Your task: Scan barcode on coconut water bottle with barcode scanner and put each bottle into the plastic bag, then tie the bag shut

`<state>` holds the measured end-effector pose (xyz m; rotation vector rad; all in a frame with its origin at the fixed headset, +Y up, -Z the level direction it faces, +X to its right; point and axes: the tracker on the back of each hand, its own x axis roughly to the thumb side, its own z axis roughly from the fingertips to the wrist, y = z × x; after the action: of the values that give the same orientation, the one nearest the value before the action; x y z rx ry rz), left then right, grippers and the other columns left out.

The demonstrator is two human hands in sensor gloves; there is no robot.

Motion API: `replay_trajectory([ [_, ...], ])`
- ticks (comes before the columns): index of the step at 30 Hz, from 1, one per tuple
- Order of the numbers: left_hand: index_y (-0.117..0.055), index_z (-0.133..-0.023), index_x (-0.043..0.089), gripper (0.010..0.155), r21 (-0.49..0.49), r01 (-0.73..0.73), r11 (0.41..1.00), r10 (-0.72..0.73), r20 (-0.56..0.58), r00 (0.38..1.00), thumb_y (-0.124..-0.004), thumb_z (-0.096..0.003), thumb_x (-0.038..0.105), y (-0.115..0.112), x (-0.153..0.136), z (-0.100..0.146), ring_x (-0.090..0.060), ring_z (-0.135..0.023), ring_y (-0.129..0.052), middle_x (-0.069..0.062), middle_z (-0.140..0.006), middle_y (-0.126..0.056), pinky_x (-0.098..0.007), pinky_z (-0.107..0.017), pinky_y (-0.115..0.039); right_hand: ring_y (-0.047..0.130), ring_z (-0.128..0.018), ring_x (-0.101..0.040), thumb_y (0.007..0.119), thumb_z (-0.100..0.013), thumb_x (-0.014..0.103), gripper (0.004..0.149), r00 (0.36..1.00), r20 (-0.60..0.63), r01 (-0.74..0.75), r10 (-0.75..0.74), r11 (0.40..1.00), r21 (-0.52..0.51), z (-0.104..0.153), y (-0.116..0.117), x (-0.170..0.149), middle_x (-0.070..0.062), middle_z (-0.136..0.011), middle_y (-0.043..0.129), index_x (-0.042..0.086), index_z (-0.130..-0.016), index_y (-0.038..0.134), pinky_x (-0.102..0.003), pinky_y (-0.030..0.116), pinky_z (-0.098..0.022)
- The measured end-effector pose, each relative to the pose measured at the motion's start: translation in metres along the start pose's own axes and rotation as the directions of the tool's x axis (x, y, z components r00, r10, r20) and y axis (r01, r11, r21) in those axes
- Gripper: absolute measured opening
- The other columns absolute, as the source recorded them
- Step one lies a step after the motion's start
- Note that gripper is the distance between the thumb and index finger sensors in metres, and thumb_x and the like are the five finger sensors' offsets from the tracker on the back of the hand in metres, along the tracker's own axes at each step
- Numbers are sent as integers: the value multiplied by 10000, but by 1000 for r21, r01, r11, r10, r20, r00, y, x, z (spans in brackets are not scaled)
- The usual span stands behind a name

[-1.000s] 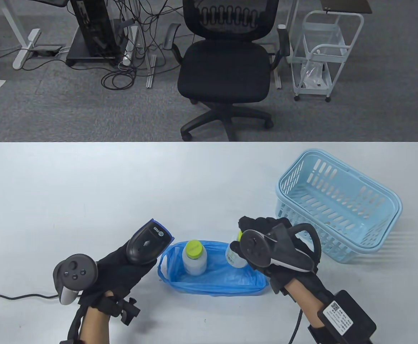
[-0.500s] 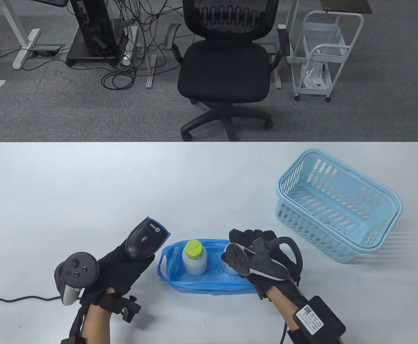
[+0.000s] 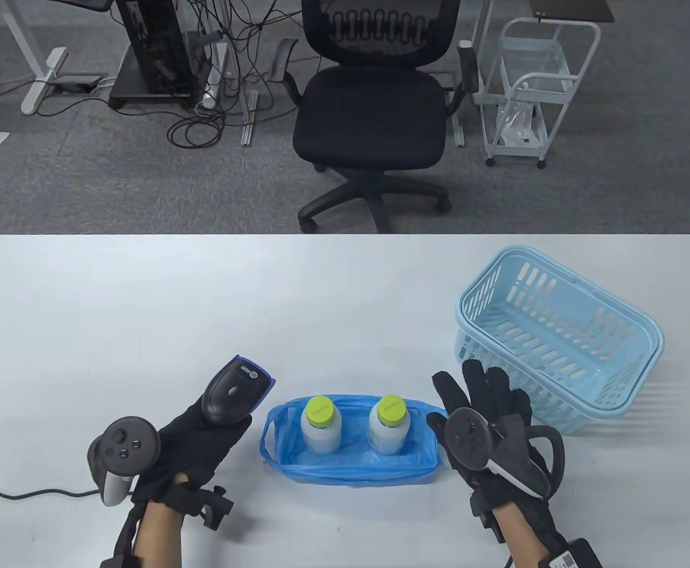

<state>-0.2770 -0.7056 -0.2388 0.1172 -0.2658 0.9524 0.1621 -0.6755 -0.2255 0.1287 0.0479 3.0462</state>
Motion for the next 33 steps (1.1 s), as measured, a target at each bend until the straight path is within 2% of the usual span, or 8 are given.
replay_trajectory([
  [3, -779, -1045, 197, 476, 10, 11, 1000, -11, -15, 1000, -865, -663, 468, -2, -1, 0, -200, -659, -1037, 48, -872, -949, -498, -528, -892, 252, -1092, -531, 517, -580, 573, 675, 1000, 12, -3, 3, 1000, -29, 6, 17, -1, -158, -1226, 206, 286, -1157, 314, -741, 360, -724],
  [8, -768, -1053, 197, 480, 37, 8, 999, -6, -58, 998, -858, -669, 470, -6, -4, 0, -202, -671, -1031, 45, -884, -940, -498, -534, -888, 251, -1093, -526, 517, -579, 571, 675, 1000, 17, -26, 26, 999, -27, 6, 22, 6, -160, -1227, 212, 282, -1156, 318, -737, 356, -728],
  [11, -769, -1055, 191, 483, 71, -64, 995, 72, -123, 990, -866, -667, 463, -17, -13, -7, -216, -677, -1026, 38, -887, -940, -508, -536, -880, 255, -1095, -522, 516, -579, 569, 675, 999, -2, -39, 39, 999, -5, 6, 26, 3, -160, -1227, 215, 278, -1156, 321, -736, 355, -729],
  [13, -755, -1068, 181, 496, 58, -18, 998, 29, -190, 981, -860, -671, 459, -18, -19, -18, -235, -706, -1014, 20, -911, -926, -519, -547, -870, 259, -1093, -525, 516, -579, 567, 674, 999, -13, -31, 31, 1000, 2, 6, 28, 1, -165, -1226, 222, 276, -1156, 325, -735, 355, -728],
  [20, -743, -1086, 135, 546, 79, 79, 994, -48, -341, 939, -829, -678, 487, 23, -40, -62, -273, -722, -1007, -16, -929, -922, -539, -546, -863, 264, -1100, -516, 525, -575, 567, 678, 997, -82, 16, -14, 1000, 20, 4, 32, -13, -163, -1231, 229, 273, -1157, 338, -732, 345, -738],
  [25, -757, -1073, 126, 559, 24, 208, 978, -167, -504, 847, -793, -684, 526, 51, -70, -87, -283, -711, -1009, -21, -909, -935, -549, -546, -856, 259, -1101, -514, 536, -567, 579, 694, 996, -92, 12, -7, 998, 56, 4, 36, -17, -162, -1232, 230, 270, -1157, 342, -729, 340, -743],
  [29, -790, -1048, 105, 575, -66, 235, 970, -224, -623, 750, -771, -687, 552, 52, -102, -95, -319, -690, -1006, -52, -877, -955, -578, -539, -838, 262, -1101, -509, 542, -563, 585, 698, 997, -71, -14, 17, 999, 41, 7, 34, -15, -158, -1231, 237, 271, -1155, 348, -726, 348, -744],
  [33, -804, -1030, 80, 605, -185, 286, 940, -333, -672, 661, -741, -687, 574, 49, -115, -102, -331, -679, -998, -75, -852, -965, -591, -532, -825, 272, -1102, -505, 547, -560, 585, 695, 997, -77, -9, 11, 1000, 27, 8, 34, -16, -156, -1231, 253, 270, -1153, 364, -722, 355, -746],
])
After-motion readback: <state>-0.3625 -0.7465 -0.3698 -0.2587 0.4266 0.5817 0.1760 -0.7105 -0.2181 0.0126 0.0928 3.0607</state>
